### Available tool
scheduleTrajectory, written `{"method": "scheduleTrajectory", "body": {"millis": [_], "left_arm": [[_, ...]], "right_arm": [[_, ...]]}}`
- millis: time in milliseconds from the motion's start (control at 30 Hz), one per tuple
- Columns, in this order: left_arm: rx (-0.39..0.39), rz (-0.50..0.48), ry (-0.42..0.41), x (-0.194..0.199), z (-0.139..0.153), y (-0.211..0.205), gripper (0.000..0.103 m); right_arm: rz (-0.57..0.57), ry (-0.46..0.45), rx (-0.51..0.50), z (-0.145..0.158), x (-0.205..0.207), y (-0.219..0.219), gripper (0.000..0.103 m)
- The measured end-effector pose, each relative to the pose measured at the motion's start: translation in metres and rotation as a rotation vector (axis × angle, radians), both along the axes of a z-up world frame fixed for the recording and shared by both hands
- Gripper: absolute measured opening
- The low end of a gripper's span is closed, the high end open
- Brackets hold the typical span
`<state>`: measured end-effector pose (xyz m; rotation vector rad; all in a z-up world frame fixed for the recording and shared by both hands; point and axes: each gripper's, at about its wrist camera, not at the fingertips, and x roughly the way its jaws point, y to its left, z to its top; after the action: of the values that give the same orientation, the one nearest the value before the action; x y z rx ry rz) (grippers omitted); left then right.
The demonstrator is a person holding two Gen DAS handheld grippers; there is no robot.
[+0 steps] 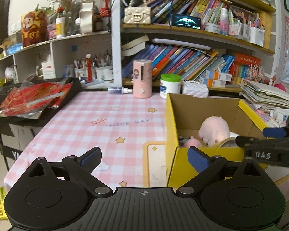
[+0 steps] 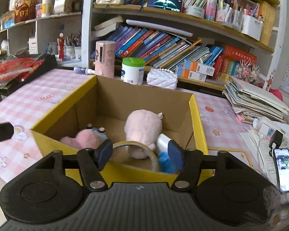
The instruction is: Organize objects
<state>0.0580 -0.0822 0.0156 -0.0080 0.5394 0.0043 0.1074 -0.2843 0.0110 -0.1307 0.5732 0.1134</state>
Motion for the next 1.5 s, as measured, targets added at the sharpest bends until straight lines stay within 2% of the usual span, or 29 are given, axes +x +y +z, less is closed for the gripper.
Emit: {"method": "scheduleTrajectory", "body": {"millis": [67, 200, 367, 567, 833, 1033, 1500], "left_arm": [[0.002, 0.002, 0.006, -0.007, -0.002, 0.004, 0.098], [0.004, 0.006, 0.022, -0.023, -0.004, 0.011, 0.098], [0.006, 0.014, 0.047, -0.043, -0.008, 0.020, 0.100], [0.026, 0.021, 0.085, -0.066, -0.014, 0.027, 0.100], [0.051, 0.040, 0.114, -0.088, -0.019, 0.034, 0.100], [0.083, 0.070, 0.126, -0.097, -0.022, 0.035, 0.100], [0.109, 0.115, 0.140, -0.108, -0.024, 0.039, 0.100]], "right_arm": [[-0.010, -0.004, 0.022, 0.005, -0.009, 0.005, 0.074], [-0.020, -0.003, 0.047, 0.010, -0.028, 0.017, 0.078], [-0.034, -0.008, 0.036, 0.008, -0.058, 0.036, 0.092], [-0.043, 0.032, 0.021, -0.001, -0.087, 0.056, 0.099], [-0.107, 0.085, 0.019, -0.011, -0.113, 0.066, 0.103], [-0.167, 0.118, -0.020, -0.021, -0.129, 0.080, 0.103], [-0.262, 0.126, -0.041, -0.028, -0.146, 0.092, 0.103]]}}
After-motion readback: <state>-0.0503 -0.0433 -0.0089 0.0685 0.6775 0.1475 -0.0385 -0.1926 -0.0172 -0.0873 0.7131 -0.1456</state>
